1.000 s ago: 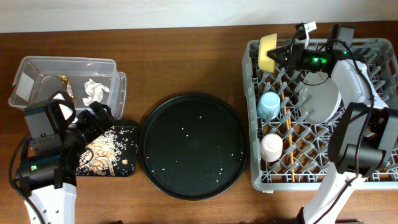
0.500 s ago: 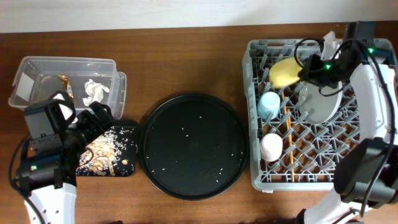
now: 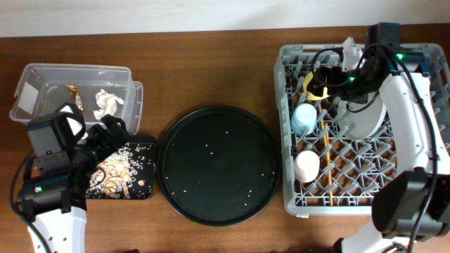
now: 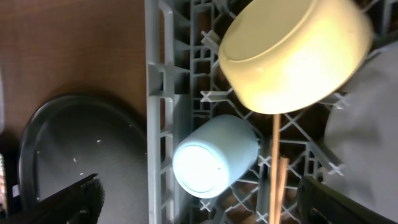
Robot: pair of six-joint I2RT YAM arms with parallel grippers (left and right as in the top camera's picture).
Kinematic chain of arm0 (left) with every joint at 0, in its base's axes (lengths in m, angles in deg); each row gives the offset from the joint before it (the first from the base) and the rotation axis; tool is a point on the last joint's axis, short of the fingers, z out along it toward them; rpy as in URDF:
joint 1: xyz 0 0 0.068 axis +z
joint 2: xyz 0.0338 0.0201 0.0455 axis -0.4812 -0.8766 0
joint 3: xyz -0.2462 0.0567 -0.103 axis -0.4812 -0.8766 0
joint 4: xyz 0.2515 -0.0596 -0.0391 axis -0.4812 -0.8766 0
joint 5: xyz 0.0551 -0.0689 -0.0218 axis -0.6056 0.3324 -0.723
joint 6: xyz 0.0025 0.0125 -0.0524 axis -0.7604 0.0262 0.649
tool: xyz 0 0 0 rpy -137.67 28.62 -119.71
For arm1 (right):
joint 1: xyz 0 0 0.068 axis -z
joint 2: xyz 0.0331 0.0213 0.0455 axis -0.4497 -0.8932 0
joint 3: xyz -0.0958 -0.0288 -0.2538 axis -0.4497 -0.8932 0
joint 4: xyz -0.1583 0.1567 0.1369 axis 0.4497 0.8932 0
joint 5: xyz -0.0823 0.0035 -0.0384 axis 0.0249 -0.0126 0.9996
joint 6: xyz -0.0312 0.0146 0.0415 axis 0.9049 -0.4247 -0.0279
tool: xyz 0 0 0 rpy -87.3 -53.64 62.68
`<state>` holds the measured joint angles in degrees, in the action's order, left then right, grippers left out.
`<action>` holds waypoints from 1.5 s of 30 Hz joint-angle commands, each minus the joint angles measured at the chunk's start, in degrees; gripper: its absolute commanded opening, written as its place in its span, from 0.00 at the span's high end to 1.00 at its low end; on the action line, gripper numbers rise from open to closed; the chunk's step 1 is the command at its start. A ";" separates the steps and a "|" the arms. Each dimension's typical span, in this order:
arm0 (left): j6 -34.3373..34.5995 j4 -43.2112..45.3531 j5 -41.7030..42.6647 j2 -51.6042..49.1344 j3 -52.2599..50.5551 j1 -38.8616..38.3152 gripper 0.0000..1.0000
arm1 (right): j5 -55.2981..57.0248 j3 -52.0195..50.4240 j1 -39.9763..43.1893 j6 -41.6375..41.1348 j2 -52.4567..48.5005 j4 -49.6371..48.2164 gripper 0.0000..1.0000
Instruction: Sort waste into correct bins and load items into the dishwasher rack
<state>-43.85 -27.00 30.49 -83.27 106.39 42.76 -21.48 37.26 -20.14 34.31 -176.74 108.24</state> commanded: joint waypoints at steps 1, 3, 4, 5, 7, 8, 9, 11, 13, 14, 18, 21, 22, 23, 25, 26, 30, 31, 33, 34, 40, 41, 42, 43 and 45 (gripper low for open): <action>-0.55 0.07 -0.24 0.44 0.79 0.22 0.01 | 8.68 1.25 -0.37 -1.40 1.86 -0.13 0.02; -0.55 -0.24 -0.24 0.44 0.79 0.20 0.01 | 14.38 1.22 -0.35 -1.40 1.84 -0.28 0.02; -0.55 -0.33 -0.24 0.44 0.79 0.22 0.01 | 14.58 1.22 -0.20 -1.42 1.84 -0.35 0.02; -0.55 -0.33 -0.24 0.44 0.79 0.20 0.01 | 14.58 1.22 -0.20 -1.42 1.84 -0.35 0.02; -0.55 -0.33 -0.24 0.44 0.79 0.22 0.01 | 14.58 1.22 -0.20 -1.42 1.81 -0.35 0.02; -0.55 -0.35 -0.24 0.44 0.79 0.20 0.01 | 14.58 1.22 -0.20 -1.42 1.81 -0.35 0.02; -0.55 -0.33 -0.24 0.44 0.79 0.20 0.00 | 14.58 1.22 -0.20 -1.42 1.81 -0.35 0.02; -0.55 -0.35 -0.24 0.44 0.79 0.20 0.01 | 14.58 1.22 -0.20 -1.42 1.81 -0.35 0.02; -0.55 -0.52 -0.24 0.44 0.79 0.22 0.01 | 14.58 1.22 -0.20 -1.42 1.81 -0.35 0.02; -0.55 -0.55 -0.24 0.44 0.79 0.20 0.01 | 14.58 1.22 -0.20 -1.42 1.81 -0.35 0.02; -0.55 -0.55 -0.24 0.44 0.79 0.22 0.01 | 14.58 1.18 -0.24 -1.42 2.71 -0.35 0.02; -0.55 -0.55 -0.24 0.44 0.79 0.20 0.01 | 14.58 1.18 -1.33 -1.42 12.94 -0.39 0.02; -0.55 -0.55 -0.24 0.44 0.79 0.22 0.01 | 14.58 1.18 -2.27 -1.42 17.53 -0.37 0.02; -0.55 -0.55 -0.24 0.44 0.79 0.22 0.01 | 14.58 1.18 -3.41 -1.42 21.79 -0.35 0.02; -0.55 -0.55 -0.24 0.44 0.79 0.20 0.01 | 14.58 1.18 -8.24 -1.42 33.38 -0.35 0.02; -0.55 -0.55 -0.24 0.44 0.79 0.22 0.01 | 14.58 1.18 -10.38 -1.42 36.89 -0.33 0.02; -0.55 -0.55 -0.24 0.44 0.79 0.22 0.01 | 14.60 1.09 -18.18 -1.40 52.24 0.09 0.02; -0.55 -0.55 -0.24 0.44 0.79 0.20 0.01 | 14.56 1.07 -18.21 -1.42 55.17 0.85 0.02; -0.55 -0.55 -0.24 0.44 0.79 0.22 0.01 | 14.58 -0.76 -18.18 -1.42 62.05 1.27 0.02; -0.55 -0.55 -0.24 0.44 0.79 0.20 0.01 | 14.60 -3.69 -17.97 -1.40 66.01 0.90 0.02; -0.55 -0.55 -0.24 0.44 0.79 0.20 0.01 | 15.72 -52.50 -10.49 -1.46 92.32 -32.50 0.02; -0.55 -0.55 -0.24 0.44 0.79 0.20 0.01 | 14.47 -59.41 -9.55 -1.44 95.01 -40.26 0.02; -0.55 -0.55 -0.24 0.44 0.79 0.20 0.01 | 13.18 -67.04 -8.72 -1.53 98.05 -49.40 0.02; -0.55 -0.55 -0.24 0.44 0.79 0.20 0.01 | 12.83 -72.98 -8.24 -2.54 100.13 -56.61 0.02; -0.55 -0.55 -0.24 0.44 0.79 0.20 0.00 | 13.03 -83.32 -6.82 -4.70 102.51 -66.23 0.02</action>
<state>-43.85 -27.68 30.49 -83.05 106.59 42.76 -7.73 -38.85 -28.38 32.14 -76.48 45.97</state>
